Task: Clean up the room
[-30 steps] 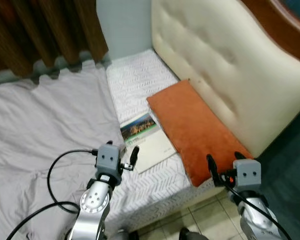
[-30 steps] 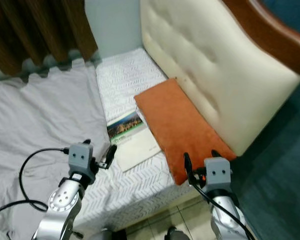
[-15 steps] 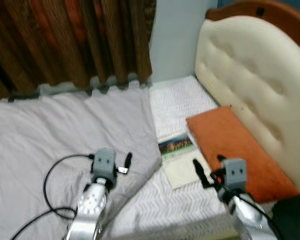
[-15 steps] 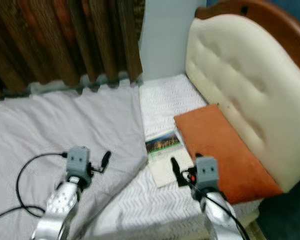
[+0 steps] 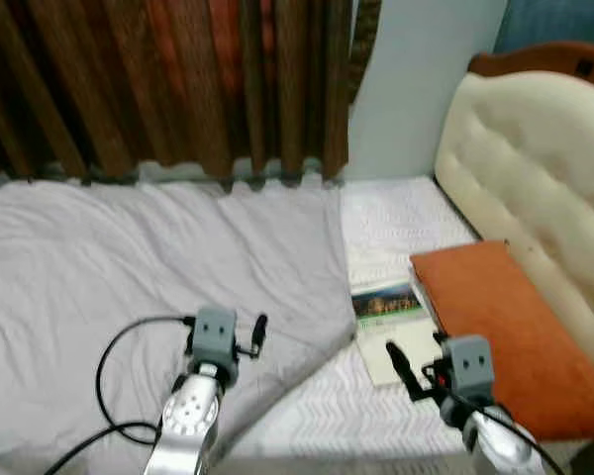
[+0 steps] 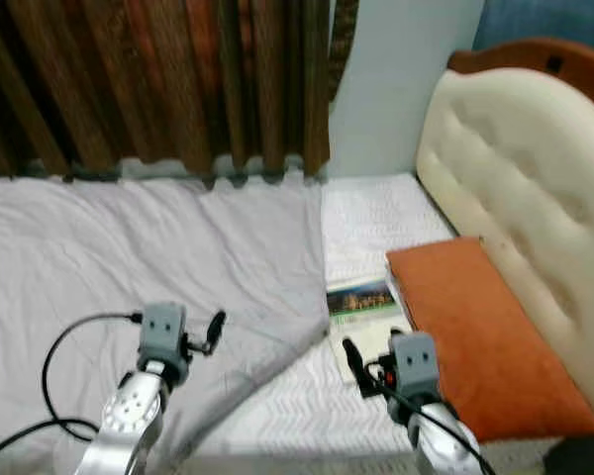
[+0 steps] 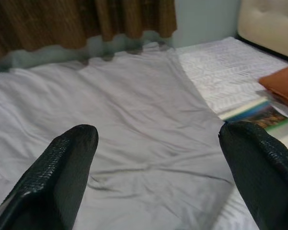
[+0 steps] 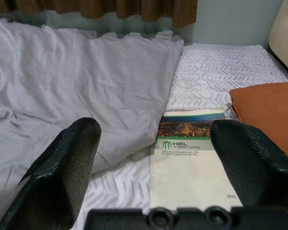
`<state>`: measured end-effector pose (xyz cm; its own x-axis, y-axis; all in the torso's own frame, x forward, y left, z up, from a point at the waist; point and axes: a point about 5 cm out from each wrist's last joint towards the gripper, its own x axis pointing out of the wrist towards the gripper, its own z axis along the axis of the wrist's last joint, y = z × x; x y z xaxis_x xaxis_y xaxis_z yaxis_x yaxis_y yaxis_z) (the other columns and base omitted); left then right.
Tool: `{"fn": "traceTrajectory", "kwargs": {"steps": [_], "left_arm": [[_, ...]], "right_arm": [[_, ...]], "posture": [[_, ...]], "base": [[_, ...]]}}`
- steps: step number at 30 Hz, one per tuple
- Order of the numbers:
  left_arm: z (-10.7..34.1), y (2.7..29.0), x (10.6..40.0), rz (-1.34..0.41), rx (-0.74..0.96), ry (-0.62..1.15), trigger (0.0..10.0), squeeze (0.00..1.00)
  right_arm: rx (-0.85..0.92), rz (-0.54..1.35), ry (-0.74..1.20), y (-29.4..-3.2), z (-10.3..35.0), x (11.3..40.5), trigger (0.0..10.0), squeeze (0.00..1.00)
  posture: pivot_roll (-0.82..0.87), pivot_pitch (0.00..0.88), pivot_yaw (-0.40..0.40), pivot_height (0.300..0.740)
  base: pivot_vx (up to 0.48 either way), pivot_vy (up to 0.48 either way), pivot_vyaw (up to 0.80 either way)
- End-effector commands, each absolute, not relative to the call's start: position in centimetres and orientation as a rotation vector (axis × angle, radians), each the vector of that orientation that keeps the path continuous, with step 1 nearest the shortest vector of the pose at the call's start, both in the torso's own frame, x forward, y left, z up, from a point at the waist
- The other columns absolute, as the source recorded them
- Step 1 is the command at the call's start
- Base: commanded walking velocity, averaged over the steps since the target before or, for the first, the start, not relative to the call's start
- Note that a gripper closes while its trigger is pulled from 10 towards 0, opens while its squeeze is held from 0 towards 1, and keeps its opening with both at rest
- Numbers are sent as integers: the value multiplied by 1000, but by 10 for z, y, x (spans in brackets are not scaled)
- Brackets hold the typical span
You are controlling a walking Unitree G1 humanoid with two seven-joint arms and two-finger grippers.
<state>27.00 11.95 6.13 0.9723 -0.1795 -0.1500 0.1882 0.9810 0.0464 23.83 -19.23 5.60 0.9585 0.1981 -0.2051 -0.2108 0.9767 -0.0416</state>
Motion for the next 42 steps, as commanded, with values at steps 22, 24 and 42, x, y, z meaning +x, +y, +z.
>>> {"fn": "traceTrajectory", "kwargs": {"steps": [22,24,42], "left_arm": [[71,126,283,-213,140,72,10000,0],[79,122,283,-225,108,40,10000,0],[86,113,285,-284,89,33,10000,0]], "right_arm": [[-101,226,159,-187,64,250,10000,0],[-99,229,161,-185,62,250,10000,0],[-85,252,156,-181,61,255,10000,0]], "posture": [[-59,12,12,740],[-52,16,15,740],[-49,18,14,740]], "base": [[14,-313,0],[223,0,0],[443,0,0]]}}
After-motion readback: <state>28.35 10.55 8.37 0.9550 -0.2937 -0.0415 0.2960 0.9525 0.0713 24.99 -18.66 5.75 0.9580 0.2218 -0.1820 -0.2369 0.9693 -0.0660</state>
